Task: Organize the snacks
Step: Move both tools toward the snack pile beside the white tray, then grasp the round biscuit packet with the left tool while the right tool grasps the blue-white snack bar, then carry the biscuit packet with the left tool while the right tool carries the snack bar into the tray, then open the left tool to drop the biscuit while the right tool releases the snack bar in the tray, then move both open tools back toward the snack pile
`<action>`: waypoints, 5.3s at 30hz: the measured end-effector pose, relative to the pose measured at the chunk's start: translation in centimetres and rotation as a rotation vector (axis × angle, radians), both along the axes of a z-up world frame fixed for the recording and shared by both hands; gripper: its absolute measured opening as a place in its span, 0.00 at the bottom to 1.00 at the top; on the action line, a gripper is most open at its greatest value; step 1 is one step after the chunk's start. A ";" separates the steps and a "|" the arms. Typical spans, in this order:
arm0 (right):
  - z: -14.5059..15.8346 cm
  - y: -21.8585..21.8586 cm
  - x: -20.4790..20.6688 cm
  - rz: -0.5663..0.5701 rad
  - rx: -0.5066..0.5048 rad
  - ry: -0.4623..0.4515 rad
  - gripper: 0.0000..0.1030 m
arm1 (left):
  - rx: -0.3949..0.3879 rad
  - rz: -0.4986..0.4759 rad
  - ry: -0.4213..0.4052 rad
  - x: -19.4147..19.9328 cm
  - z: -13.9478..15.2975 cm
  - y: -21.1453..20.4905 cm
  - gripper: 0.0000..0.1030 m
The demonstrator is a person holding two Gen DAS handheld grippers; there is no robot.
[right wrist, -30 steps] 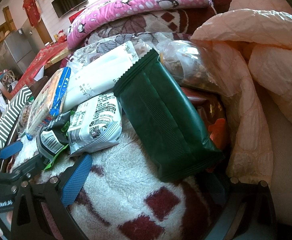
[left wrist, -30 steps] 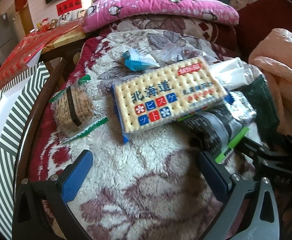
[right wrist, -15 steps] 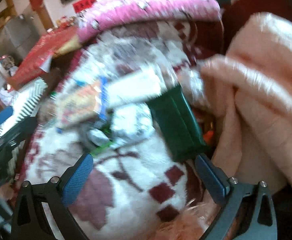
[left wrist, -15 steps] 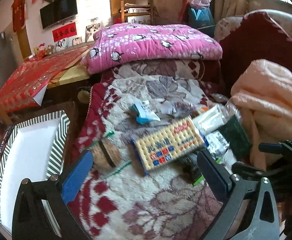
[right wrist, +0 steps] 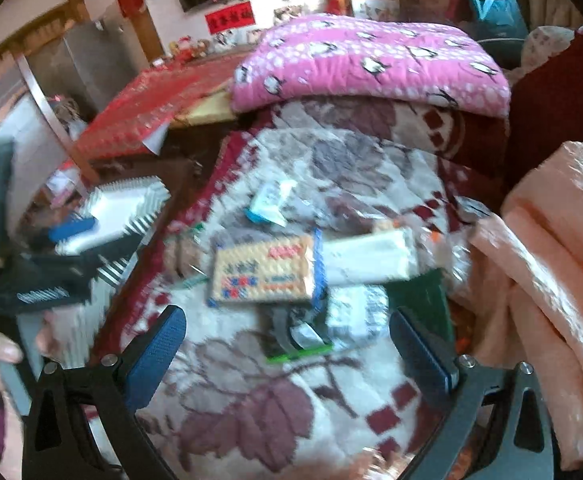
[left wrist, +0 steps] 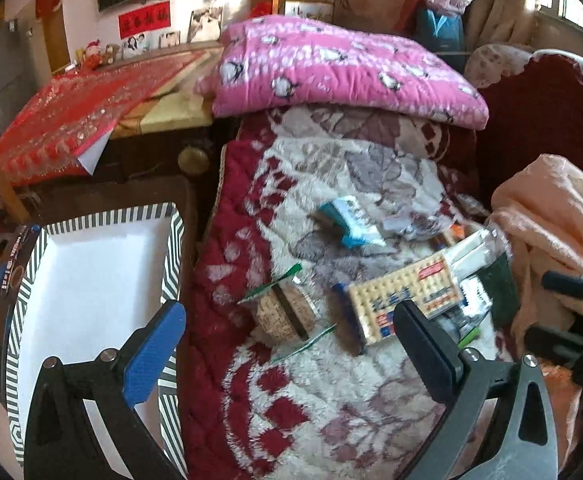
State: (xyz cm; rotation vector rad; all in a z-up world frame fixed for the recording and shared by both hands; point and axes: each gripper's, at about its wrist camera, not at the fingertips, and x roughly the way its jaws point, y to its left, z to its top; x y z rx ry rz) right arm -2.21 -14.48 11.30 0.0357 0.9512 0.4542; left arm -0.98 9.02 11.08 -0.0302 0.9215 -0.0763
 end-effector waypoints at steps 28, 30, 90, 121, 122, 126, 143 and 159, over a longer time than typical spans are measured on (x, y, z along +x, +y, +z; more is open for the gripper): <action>-0.2 1.7 4.0 0.102 -0.095 0.038 1.00 | -0.114 0.144 0.220 5.6 -8.1 0.9 0.49; -0.5 2.0 4.7 0.098 -0.083 0.042 0.97 | -0.112 0.135 0.209 5.6 -8.0 0.8 0.48; -3.0 28.3 3.6 0.433 -0.025 0.119 0.31 | -0.029 0.457 0.129 -5.3 -2.9 19.7 0.47; -7.0 33.2 1.3 0.518 -0.117 0.143 0.39 | -0.017 0.510 0.176 -6.1 -6.5 22.3 0.55; -6.8 33.1 1.2 0.516 -0.114 0.142 0.42 | -0.020 0.512 0.175 -6.2 -6.4 22.3 0.59; -5.8 31.8 1.0 0.504 -0.085 0.141 0.47 | -0.029 0.511 0.161 -6.4 -5.7 21.9 0.65; -2.9 20.8 0.1 0.344 -0.025 0.110 0.61 | -0.015 0.378 0.081 -5.6 -1.4 13.6 0.76; -3.3 5.1 0.0 0.072 -0.069 0.129 0.66 | -0.015 0.158 0.093 -3.0 -1.8 2.9 0.76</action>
